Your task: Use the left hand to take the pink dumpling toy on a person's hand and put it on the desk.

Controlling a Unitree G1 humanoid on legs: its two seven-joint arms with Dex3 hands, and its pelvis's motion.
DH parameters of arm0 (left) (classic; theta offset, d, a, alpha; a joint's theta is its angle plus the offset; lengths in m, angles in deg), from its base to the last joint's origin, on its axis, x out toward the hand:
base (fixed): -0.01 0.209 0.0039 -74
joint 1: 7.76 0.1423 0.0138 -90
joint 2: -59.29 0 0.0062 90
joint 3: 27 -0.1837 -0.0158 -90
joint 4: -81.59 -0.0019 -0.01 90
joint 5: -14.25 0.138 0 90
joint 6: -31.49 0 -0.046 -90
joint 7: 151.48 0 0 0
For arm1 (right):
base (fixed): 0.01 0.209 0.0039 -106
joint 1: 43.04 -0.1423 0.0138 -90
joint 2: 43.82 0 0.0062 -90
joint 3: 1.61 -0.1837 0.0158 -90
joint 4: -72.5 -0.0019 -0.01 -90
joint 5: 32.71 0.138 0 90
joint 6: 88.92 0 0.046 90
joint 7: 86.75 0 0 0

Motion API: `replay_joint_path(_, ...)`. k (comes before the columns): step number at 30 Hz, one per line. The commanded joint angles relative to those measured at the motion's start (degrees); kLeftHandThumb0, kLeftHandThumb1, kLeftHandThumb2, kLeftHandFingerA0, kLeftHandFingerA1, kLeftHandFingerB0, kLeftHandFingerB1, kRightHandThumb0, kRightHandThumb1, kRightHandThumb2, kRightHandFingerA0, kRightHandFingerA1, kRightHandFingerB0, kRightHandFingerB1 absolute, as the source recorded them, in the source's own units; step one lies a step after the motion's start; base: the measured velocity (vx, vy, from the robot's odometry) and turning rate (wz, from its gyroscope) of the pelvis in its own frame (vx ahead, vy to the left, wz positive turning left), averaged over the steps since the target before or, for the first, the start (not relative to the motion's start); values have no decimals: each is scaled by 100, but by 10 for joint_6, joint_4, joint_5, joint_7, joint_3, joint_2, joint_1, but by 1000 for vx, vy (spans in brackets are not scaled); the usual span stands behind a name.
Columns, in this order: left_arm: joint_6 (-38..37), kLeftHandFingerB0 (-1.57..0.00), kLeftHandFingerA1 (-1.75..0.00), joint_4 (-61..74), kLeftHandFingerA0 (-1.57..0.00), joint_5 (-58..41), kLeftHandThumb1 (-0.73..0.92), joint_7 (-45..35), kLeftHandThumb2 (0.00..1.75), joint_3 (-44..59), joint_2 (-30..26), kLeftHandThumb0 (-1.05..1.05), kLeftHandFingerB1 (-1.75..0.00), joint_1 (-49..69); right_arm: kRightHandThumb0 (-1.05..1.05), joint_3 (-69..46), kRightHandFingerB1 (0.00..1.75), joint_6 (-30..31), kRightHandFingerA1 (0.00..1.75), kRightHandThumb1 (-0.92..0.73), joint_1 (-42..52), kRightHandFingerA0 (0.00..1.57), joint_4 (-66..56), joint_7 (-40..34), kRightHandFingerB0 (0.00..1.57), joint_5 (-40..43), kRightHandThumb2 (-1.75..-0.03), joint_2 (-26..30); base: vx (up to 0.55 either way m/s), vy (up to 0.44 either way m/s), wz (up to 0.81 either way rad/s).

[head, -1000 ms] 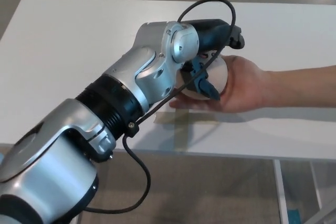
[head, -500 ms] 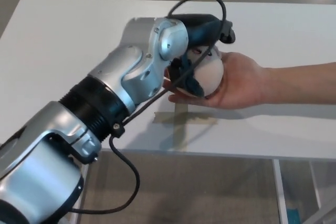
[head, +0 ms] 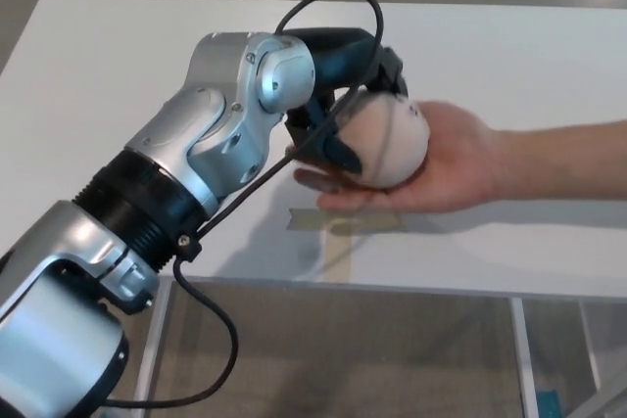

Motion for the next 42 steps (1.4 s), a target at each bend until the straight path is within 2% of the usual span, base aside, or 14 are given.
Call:
replay_joint_path(1,-29,-84,-117,3,-80,43,69,5,61,-12,-8,-17,-53,20,-37,2,42,7,48,-60,8,75,3,1,56,3,-57,-2,0,0,0)
replay_joint_path(4,-34,-85,-111,6,-83,41,69,10,60,-2,-6,-18,-53,26,-37,5,42,7,48,-60,9,75,3,5,56,1,-57,-1,0,0,0)
replay_joint_path(6,-37,-89,-120,-1,-83,36,69,10,61,4,-3,-19,-58,22,-37,3,42,8,48,-60,5,75,3,6,55,2,-57,0,0,0,0)
replay_joint_path(7,-39,-85,-95,-10,-90,31,70,7,61,11,2,-19,-53,15,-38,-1,42,11,48,-60,-2,74,2,6,56,7,-57,1,0,0,0)
replay_joint_path(8,-39,-85,-95,-12,-90,31,70,5,61,12,4,-19,-53,13,-38,-3,42,13,48,-60,-4,74,2,7,56,10,-57,2,0,0,0)
replay_joint_path(10,-41,-86,-98,-15,-89,33,70,2,60,15,7,-19,-54,12,-38,-5,42,14,48,-60,-4,74,3,7,56,11,-57,2,0,0,0)
replay_joint_path(11,-45,-89,-123,-19,-80,32,69,5,61,18,9,-19,-59,12,-38,-1,42,14,48,-60,-5,75,3,8,57,5,-57,2,0,0,0)
replay_joint_path(14,-44,-89,-132,-3,-75,32,69,5,62,17,11,-20,-62,32,-37,-1,42,14,48,-59,10,76,4,9,57,6,-57,-1,0,0,0)
replay_joint_path(15,-46,-89,-119,-8,-87,33,69,6,61,19,14,-21,-61,29,-38,-2,42,14,49,-59,10,77,3,8,57,7,-57,-1,0,0,0)
replay_joint_path(19,-49,-88,-122,-18,-86,30,69,6,61,26,19,-21,-70,23,-37,-3,42,11,49,-59,10,76,3,7,56,8,-57,-3,0,0,0)
replay_joint_path(21,-46,-89,-87,-17,-96,23,75,4,62,37,20,-19,-57,24,-37,-1,42,10,48,-59,13,75,2,10,55,6,-57,-2,0,0,0)
replay_joint_path(26,-45,-88,-77,-16,-96,22,75,5,62,51,21,-19,-56,25,-37,-2,42,10,48,-60,15,75,2,11,56,7,-57,-2,0,0,0)
replay_joint_path(31,-58,-90,-105,-14,-88,29,75,20,62,64,20,-20,-58,28,-37,-1,42,11,48,-60,13,76,3,9,57,4,-57,-1,0,0,0)
replay_joint_path(42,-50,-90,-114,-1,-86,37,75,12,63,64,26,-21,-59,37,-36,-3,43,12,49,-60,21,77,2,15,58,9,-57,0,0,0,0)
